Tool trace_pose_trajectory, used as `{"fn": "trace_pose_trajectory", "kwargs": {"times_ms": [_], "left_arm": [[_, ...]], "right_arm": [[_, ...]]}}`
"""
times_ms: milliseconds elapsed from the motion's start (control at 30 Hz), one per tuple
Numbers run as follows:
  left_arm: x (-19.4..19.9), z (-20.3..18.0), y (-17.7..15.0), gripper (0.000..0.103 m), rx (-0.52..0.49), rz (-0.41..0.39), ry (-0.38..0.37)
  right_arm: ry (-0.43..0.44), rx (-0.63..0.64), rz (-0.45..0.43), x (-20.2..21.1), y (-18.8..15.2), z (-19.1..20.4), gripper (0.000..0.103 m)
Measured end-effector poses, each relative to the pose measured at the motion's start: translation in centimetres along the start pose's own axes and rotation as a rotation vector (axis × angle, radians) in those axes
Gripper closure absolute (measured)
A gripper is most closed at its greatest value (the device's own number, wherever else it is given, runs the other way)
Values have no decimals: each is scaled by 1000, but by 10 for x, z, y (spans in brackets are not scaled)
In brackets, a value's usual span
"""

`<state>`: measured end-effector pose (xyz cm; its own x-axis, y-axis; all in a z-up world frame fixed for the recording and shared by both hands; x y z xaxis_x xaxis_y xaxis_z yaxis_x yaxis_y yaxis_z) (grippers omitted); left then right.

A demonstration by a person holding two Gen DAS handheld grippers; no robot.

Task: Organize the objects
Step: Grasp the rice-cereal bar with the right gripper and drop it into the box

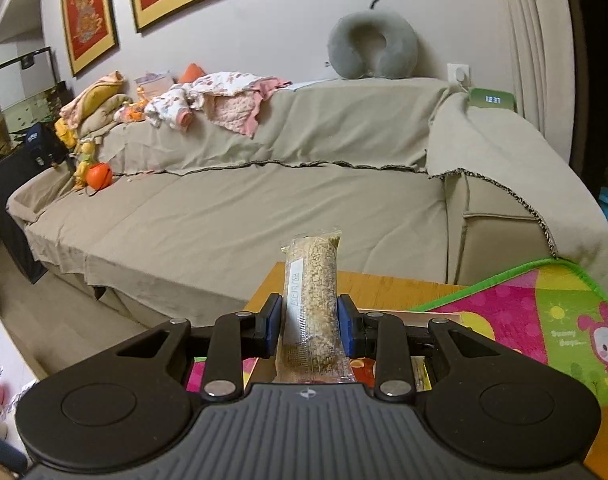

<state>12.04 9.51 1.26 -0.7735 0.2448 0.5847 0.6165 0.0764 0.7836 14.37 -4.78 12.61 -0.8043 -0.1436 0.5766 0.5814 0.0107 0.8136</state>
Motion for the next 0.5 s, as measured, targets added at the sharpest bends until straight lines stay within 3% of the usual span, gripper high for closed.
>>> {"fn": "trace_pose_trajectory", "kwargs": {"times_ms": [100, 300, 500], "left_arm": [[0, 0, 0, 87, 0, 0, -1], [-1, 1, -1, 87, -2, 1, -2], [-2, 1, 0, 87, 5, -2, 3]], "right_arm": [[-5, -27, 25, -14, -4, 1, 73], [4, -73, 51, -26, -15, -8, 57], [-42, -62, 30, -11, -31, -31, 44]]}}
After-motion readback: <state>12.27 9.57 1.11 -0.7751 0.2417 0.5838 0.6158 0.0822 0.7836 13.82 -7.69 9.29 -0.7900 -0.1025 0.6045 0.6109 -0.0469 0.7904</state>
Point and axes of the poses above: each gripper's, at about its wrist camera, not at the fingertips, and x roughly against the way its jaws point, z to its left, y to its top, the point moved 5 cm from there along -x, roughly the way its jaws point, and after that the axes turned 9 degrees about -y, right-handed, at the moved point
